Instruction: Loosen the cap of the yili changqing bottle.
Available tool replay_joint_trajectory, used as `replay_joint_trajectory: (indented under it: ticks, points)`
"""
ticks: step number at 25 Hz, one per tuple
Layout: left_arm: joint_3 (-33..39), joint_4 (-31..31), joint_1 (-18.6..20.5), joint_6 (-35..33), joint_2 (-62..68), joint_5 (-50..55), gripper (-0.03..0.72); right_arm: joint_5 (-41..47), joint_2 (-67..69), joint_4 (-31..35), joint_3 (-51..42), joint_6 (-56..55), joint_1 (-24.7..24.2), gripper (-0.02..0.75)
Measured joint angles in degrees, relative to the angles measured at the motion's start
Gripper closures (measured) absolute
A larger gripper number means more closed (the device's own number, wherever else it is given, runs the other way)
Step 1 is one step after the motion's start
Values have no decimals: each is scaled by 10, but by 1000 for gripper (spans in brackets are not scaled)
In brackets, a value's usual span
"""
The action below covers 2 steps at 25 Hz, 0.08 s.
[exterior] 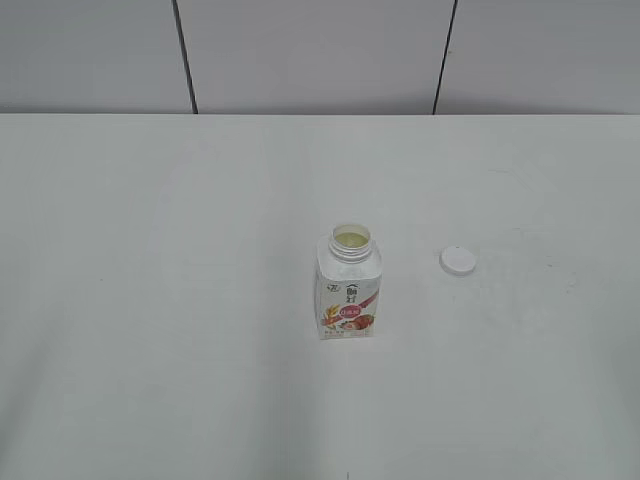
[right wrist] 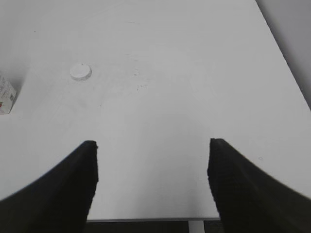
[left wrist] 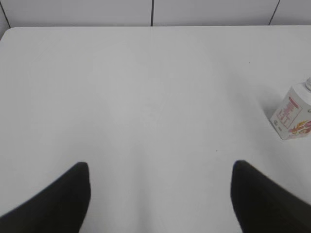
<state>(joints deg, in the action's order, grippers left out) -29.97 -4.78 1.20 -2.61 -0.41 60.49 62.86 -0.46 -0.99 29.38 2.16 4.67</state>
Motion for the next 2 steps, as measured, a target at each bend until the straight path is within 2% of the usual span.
replay_joint_trajectory:
  ticks: [2]
  points:
    - [0,0,0,0,0,0,144,0,0,0,0,0,0,182]
